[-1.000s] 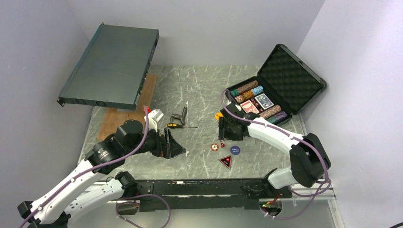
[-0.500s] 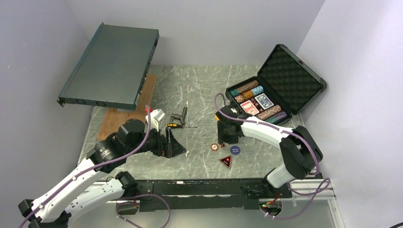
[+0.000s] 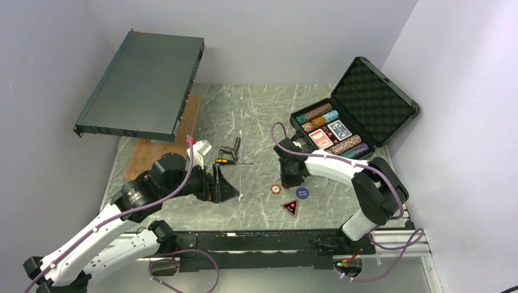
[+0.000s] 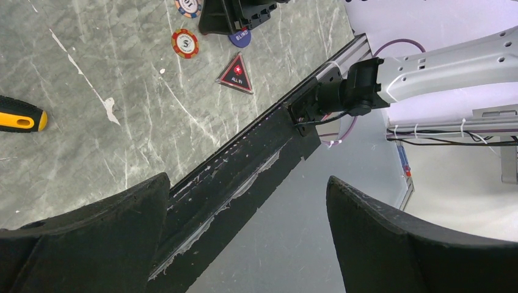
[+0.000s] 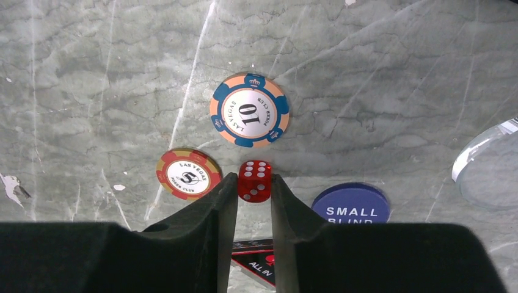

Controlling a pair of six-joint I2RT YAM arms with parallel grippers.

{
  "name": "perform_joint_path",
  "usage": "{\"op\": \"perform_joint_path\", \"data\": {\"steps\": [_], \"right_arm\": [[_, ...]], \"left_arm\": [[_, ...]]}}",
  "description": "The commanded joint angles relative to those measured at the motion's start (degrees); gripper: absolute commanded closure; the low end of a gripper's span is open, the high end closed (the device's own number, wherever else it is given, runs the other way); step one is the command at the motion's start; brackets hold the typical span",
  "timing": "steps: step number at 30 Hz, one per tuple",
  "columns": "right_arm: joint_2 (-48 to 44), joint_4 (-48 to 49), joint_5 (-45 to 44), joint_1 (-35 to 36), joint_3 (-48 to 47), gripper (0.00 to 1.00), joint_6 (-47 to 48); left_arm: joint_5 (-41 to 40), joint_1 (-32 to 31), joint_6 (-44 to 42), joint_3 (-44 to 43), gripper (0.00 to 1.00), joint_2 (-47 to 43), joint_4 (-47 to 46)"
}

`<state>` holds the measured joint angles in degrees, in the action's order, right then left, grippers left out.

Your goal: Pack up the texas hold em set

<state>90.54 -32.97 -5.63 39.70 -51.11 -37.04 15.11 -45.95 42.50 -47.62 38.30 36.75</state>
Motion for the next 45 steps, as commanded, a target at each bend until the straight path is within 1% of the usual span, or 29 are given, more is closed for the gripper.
{"op": "perform_joint_path", "data": {"steps": [1, 4, 6, 7, 10, 12, 14, 16, 18, 19, 21, 24, 27, 33, 36, 39, 45], "right_arm": [[0.09, 0.59, -1.61, 0.55, -2.41, 0.75, -0.23], [-0.42, 0.04, -2.26, 0.57, -2.60, 0.87, -0.31], [-1.77, -0.33, -2.51, 0.56, -2.68, 0.99, -0.49], [-2.62, -0.46, -2.94, 0.45, -2.74, 1.00, -0.61], [-5.68, -1.84, -5.91, -0.53, -4.08, 1.00, -0.34], [-8.06, -2.34, -8.17, -2.84, -4.89, 1.00, -0.14], [-11.07, -1.34, -8.48, -7.68, -4.90, 1.00, -0.22], [-13.58, 0.95, -6.12, -16.11, -4.68, 1.00, -0.63], [-14.53, 3.64, -5.30, -22.02, -5.52, 1.00, -1.36], [-14.24, 4.22, -5.12, -24.50, -6.39, 1.00, -1.69], [-11.50, 3.88, -8.57, -27.64, -10.30, 1.00, -4.79], [-4.36, -2.63, -12.55, -31.53, -18.11, 1.00, -9.12], [1.77, -2.74, -13.02, -34.40, -22.05, 1.00, -9.32], [9.21, -1.25, -8.97, -38.73, -25.69, 1.00, -10.30], [10.84, -2.09, -9.59, -39.46, -26.20, 1.00, -10.97], [11.07, 0.11, -9.90, -39.41, -24.70, 1.00, -10.61], [13.54, 2.01, -7.37, -41.76, -24.50, 1.00, -9.67]], "left_arm": [[0.03, -0.07, -0.74, -2.46, 0.01, -0.78, -0.54], [0.00, -0.02, -0.82, -2.55, 0.01, -0.70, -0.54], [0.13, -0.08, -0.91, -2.57, 0.01, -0.60, -0.59], [0.10, -0.10, -0.93, -2.57, 0.01, -0.54, -0.58], [0.24, -0.06, -0.86, -2.50, 0.01, -0.47, -0.72], [0.27, -0.06, -0.95, -2.60, 0.00, -0.34, -0.60], [0.18, -0.05, -1.06, -2.74, 0.01, -0.34, -0.47], [0.08, -0.10, -1.16, -2.75, 0.01, -0.33, -0.42], [0.07, -0.05, -1.22, -2.90, 0.01, -0.10, -0.53], [0.10, -0.07, -1.18, -2.97, 0.01, 0.03, -0.53], [0.07, -0.02, -1.31, -3.22, 0.01, 0.45, -0.46], [0.18, -0.04, -1.36, -3.51, 0.01, 1.33, -0.69], [0.23, -0.08, -1.31, -3.71, 0.00, 2.13, -0.92], [0.36, -0.06, -1.18, -4.11, 0.01, 3.28, -1.04], [0.20, -0.09, -1.47, -4.48, 0.01, 3.76, -0.75], [-0.08, -0.10, -1.55, -4.63, 0.01, 4.17, -0.78], [0.36, -0.05, -1.53, -4.61, 0.01, 5.14, -2.29]]}}
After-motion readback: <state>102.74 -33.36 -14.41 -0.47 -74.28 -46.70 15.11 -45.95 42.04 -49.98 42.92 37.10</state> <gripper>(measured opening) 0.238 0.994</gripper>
